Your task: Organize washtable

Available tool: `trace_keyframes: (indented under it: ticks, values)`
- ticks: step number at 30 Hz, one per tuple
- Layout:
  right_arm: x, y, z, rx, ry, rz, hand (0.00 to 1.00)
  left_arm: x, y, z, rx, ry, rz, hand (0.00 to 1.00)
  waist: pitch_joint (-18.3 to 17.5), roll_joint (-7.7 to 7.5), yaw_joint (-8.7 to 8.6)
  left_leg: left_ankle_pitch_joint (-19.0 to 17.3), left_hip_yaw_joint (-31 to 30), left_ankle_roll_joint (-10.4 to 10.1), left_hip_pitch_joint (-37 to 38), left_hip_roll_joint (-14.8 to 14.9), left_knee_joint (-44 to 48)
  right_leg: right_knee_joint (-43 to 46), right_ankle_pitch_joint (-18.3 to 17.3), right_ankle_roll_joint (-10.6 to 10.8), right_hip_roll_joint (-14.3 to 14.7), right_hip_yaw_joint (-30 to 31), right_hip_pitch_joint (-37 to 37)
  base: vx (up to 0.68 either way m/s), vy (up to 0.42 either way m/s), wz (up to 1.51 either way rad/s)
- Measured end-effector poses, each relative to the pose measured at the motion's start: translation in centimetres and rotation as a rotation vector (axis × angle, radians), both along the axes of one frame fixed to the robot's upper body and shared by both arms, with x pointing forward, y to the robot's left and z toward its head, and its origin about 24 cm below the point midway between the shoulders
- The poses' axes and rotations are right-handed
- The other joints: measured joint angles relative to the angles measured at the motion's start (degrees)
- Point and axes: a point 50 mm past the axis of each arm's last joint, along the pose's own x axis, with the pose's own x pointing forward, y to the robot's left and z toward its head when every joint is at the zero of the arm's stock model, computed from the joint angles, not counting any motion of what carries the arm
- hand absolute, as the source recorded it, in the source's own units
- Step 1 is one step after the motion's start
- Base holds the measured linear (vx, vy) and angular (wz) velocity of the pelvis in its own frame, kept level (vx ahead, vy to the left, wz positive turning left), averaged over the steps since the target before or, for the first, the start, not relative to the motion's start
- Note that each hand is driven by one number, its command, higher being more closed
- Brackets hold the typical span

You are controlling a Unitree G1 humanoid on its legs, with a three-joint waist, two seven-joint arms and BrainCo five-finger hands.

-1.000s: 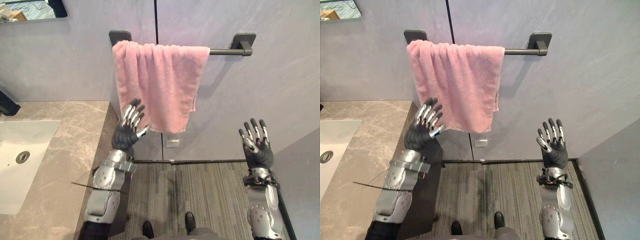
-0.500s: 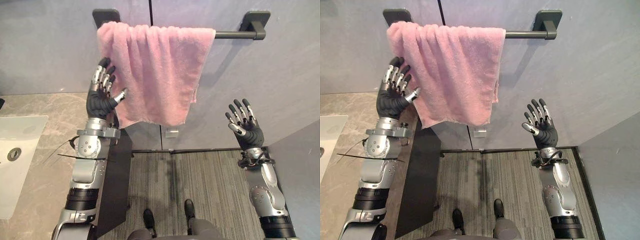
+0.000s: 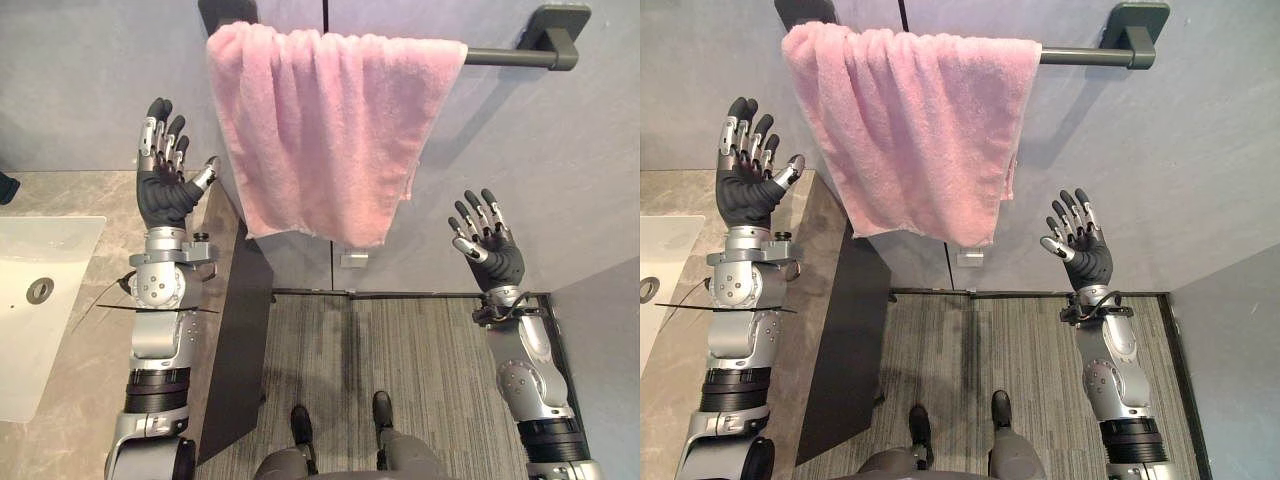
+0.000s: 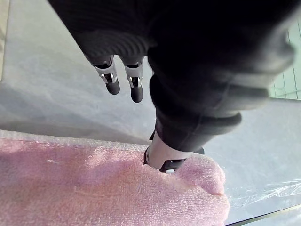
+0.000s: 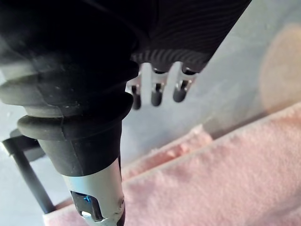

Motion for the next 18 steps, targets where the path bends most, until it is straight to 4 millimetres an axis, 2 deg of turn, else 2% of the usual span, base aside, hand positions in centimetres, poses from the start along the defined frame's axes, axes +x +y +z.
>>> trace_keyframes:
  ticks: [7,18]
  values:
    - [0.0,0.5,-0.3,0.003,0.008,-0.007,0.0,-0.7,-0.6,-0.8,0.019,0.01,0.04,0.0,0.0,0.0,-0.16,0.0,-0.03,0.0,0.0,0.0,0.0,0.02,0.0,0.0,-0.1,-0.04,0.0,0.0,0.0,0.0]
    - [0.1,0.8,-1.4,0.035,0.049,-0.011,0.0,-0.9,0.0,-1.7,-0.024,0.046,0.035,0.0,0.02,-0.03,-0.24,0.02,0.14,0.03,-0.09,0.0,-0.01,0.04,0.01,-0.01,-0.12,0.17,-0.21,0.0,0.0,0.0]
